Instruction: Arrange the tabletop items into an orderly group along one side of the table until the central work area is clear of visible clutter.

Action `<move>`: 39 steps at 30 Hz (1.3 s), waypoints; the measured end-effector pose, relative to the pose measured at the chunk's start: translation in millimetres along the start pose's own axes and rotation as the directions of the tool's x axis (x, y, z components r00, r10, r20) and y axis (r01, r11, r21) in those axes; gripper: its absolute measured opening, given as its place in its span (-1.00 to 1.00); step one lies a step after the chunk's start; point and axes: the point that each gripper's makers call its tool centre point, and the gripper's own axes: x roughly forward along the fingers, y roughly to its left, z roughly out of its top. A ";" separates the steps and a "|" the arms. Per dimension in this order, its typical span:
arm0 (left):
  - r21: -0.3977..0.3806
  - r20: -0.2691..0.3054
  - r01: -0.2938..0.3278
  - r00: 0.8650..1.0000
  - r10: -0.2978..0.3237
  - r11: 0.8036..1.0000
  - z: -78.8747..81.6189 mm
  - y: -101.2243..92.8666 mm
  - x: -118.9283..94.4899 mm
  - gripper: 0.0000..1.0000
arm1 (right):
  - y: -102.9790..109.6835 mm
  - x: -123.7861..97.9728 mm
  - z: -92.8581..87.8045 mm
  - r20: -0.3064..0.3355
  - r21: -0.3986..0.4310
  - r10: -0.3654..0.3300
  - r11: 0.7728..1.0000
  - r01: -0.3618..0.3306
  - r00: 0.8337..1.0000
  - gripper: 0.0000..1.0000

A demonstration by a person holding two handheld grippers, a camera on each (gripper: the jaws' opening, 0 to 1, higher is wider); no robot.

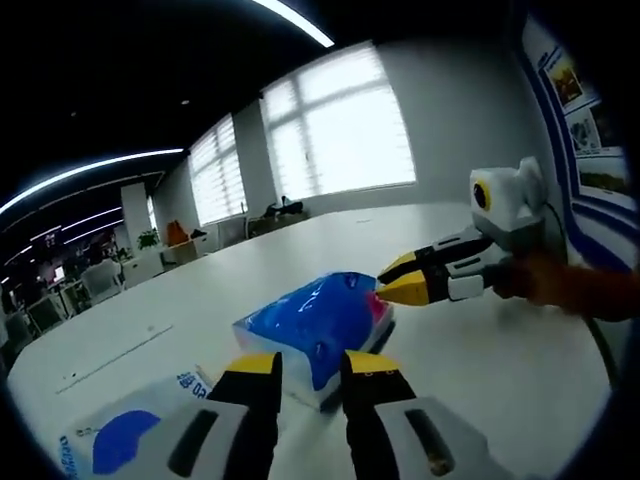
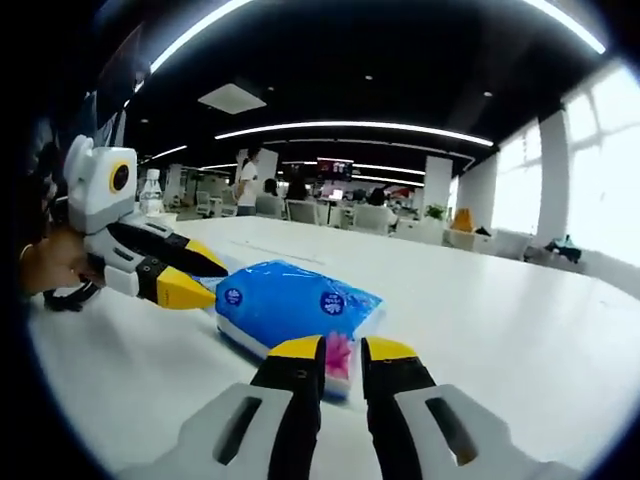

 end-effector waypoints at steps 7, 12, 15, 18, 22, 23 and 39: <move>0.038 0.021 0.017 1.000 -0.018 0.999 4.4 -3.7 5.0 -0.84 | 1.5 0.9 -0.3 -0.010 0.021 0.013 1.000 -0.013 1.000 -0.76; 0.021 0.005 0.013 1.000 -0.013 1.000 0.6 -1.2 6.4 -0.84 | -4.5 3.3 -0.5 -0.024 0.035 0.003 0.999 -0.002 1.000 -0.81; -0.005 -0.008 0.009 1.000 -0.009 1.000 -3.4 1.2 6.2 -0.84 | -3.0 4.8 -2.9 -0.035 0.038 0.005 0.999 -0.004 0.999 -0.85; -0.003 -0.015 0.017 1.000 -0.017 1.000 -6.2 0.7 7.0 -0.91 | -3.1 5.0 -3.6 -0.036 0.015 0.002 1.000 -0.001 0.999 -0.99; 0.014 -0.008 0.024 1.000 -0.024 1.000 -4.9 -1.0 7.7 -1.00 | -3.9 4.7 -3.7 -0.039 -0.043 -0.001 0.999 -0.001 0.999 -1.00; 0.025 -0.008 0.022 1.000 -0.022 0.999 -4.6 -1.3 7.6 -1.00 | -2.6 4.7 -3.6 -0.042 -0.051 0.000 0.999 -0.002 0.999 -1.00; 0.164 0.011 -0.005 1.000 0.003 0.987 7.0 5.1 -0.5 -1.00 | 5.2 -1.0 21.2 0.040 -0.259 -0.052 0.964 0.061 0.998 -1.00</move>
